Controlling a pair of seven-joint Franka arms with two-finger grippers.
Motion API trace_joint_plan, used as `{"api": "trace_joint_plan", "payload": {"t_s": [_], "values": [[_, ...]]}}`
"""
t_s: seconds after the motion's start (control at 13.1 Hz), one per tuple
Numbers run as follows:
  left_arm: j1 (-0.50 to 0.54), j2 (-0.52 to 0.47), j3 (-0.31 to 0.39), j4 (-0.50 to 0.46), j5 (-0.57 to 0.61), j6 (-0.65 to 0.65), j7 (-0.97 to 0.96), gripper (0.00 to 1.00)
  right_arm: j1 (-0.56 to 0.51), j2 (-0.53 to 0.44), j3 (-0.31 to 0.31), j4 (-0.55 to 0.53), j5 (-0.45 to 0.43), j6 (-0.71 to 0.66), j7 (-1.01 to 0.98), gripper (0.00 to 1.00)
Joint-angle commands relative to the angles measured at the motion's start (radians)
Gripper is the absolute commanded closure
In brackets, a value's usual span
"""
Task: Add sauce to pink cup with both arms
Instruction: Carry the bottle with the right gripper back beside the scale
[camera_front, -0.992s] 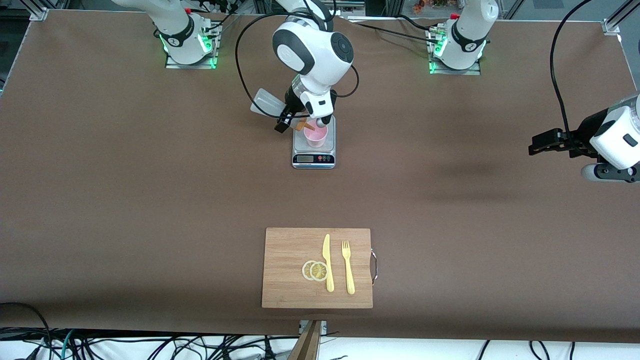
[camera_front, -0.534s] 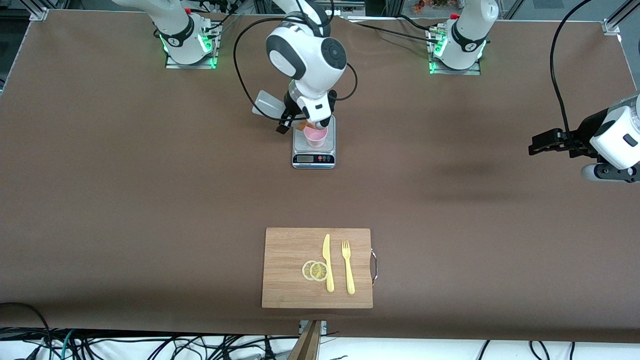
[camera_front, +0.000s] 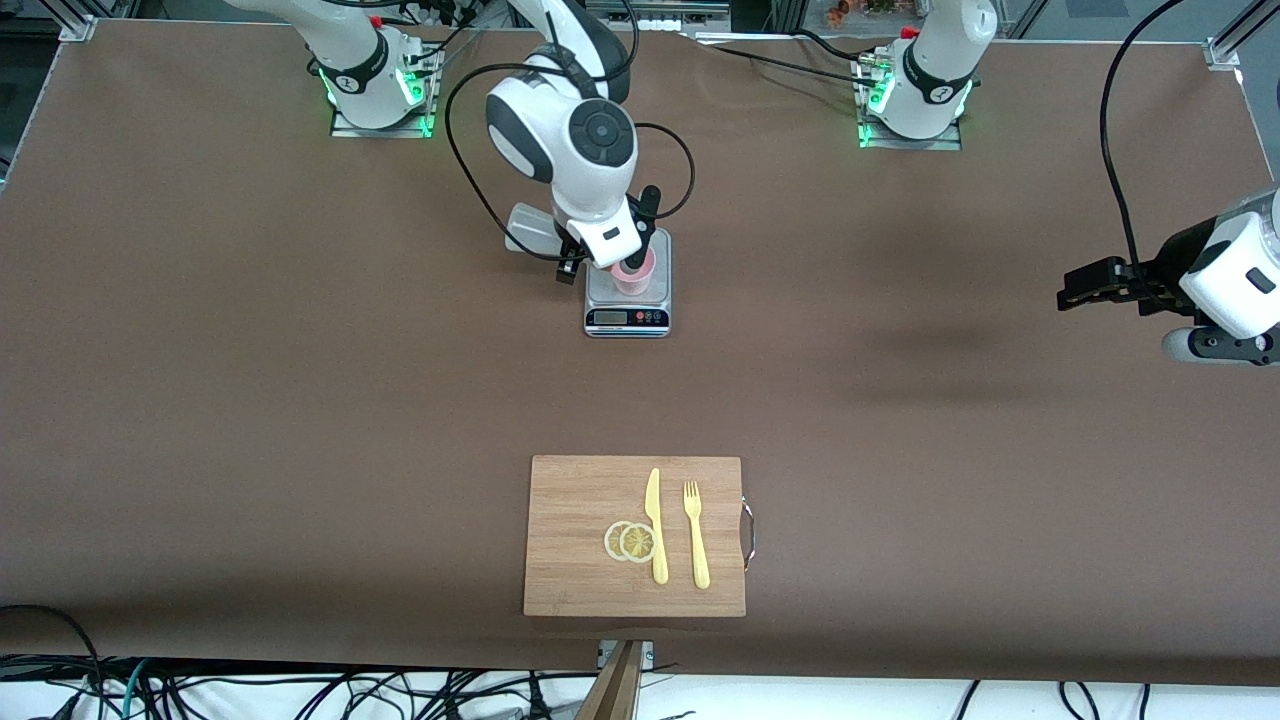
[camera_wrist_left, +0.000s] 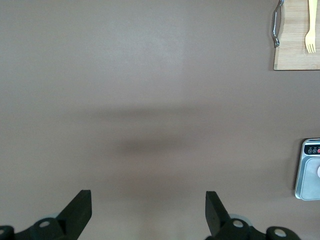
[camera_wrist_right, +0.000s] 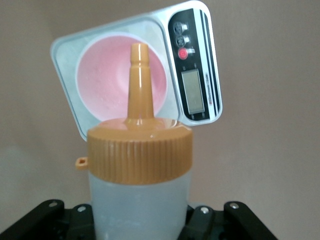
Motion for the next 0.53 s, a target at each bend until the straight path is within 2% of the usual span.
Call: {"api": "trace_joint_plan", "payload": {"t_s": [0.0,0.31,0.46], "values": [[-0.004,0.011,0.002,0.024,0.016,-0.007,0.02,0.0,-0.059,-0.037,0.0,-0.031,0.106,0.04,-0.143,0.8],[-0.006,0.011,0.002,0.024,0.016,-0.005,0.022,0.0,-0.163,-0.042,-0.005,-0.023,0.288,0.048,-0.399,0.8],[-0.004,0.011,0.002,0.024,0.016,-0.005,0.02,0.0,-0.18,-0.053,-0.026,-0.023,0.359,0.046,-0.502,0.81]]}}
